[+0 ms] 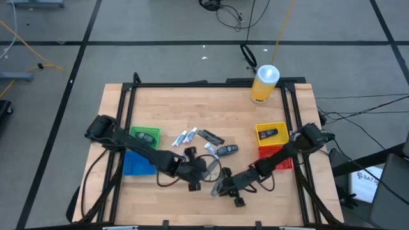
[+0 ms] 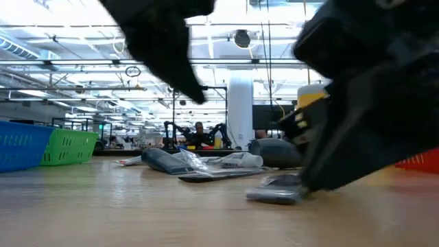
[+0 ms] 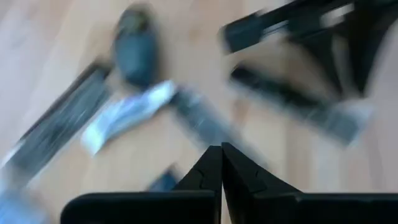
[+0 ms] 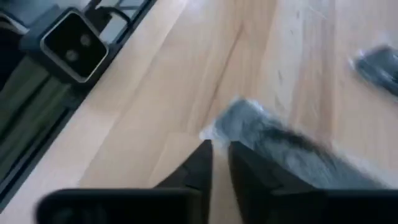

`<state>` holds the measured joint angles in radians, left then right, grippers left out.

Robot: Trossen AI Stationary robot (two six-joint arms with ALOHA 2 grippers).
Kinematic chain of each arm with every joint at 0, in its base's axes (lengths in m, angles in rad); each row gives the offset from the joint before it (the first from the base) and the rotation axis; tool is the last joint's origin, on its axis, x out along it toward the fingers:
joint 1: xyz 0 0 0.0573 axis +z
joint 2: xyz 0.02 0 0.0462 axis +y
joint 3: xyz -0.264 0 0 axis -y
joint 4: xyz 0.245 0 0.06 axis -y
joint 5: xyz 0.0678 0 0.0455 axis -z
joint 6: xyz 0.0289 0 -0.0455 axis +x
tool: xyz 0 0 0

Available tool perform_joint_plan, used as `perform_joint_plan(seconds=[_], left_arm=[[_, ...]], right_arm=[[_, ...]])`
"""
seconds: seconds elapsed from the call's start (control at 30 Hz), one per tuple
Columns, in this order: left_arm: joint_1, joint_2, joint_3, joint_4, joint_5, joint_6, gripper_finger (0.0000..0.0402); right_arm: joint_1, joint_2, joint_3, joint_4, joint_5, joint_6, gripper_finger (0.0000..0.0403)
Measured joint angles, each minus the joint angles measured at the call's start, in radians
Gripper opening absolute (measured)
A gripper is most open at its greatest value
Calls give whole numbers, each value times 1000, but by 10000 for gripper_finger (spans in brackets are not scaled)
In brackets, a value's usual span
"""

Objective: Pick & Place Travel size toiletries
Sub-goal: Put the black comb into the blue bin

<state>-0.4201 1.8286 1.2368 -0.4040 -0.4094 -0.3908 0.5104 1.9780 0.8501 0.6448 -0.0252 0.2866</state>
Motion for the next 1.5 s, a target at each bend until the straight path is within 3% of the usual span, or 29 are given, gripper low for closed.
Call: perform_joint_plan(seconds=[0.13, 0.23, 0.3, 0.43, 0.57, 0.73, 0.87, 0.97, 1.07, 1.27, 1.5], left_arm=[[-37, -37, -1, -78, -122, -52, 11], [-57, -31, 2, -76, -168, -65, 4], [-65, -24, -1, -77, -157, -61, 2], [-80, -15, -1, -92, -125, -62, 11], [-91, -8, -2, -76, -59, -44, 4], [-102, 1, -81, 97, 84, 34, 6], [-77, 1, -197, 343, 188, 56, 2], [-48, 2, -257, 443, 268, 56, 4], [-16, 10, -284, 499, 279, 46, 1], [57, 63, -290, 563, 308, 46, 1], [115, 173, -238, 668, 376, 82, 1]], right_arm=[[-25, 92, 109, 3, 5, -28, 8], [-39, 154, 203, -4, 129, -29, 12], [-40, 165, 230, -12, 154, -42, 10], [-21, 63, 214, -112, 153, -53, 2], [4, -106, 145, -255, 239, -6, 3], [-12, -294, 10, -328, 314, 167, 7], [-102, -353, -80, -326, 190, 290, 41], [-155, -337, -106, -315, 90, 341, 88], [-180, -279, -105, -280, 27, 356, 138], [-167, -213, -103, -178, -6, 363, 213], [-101, -221, -103, -171, 22, 414, 229]])
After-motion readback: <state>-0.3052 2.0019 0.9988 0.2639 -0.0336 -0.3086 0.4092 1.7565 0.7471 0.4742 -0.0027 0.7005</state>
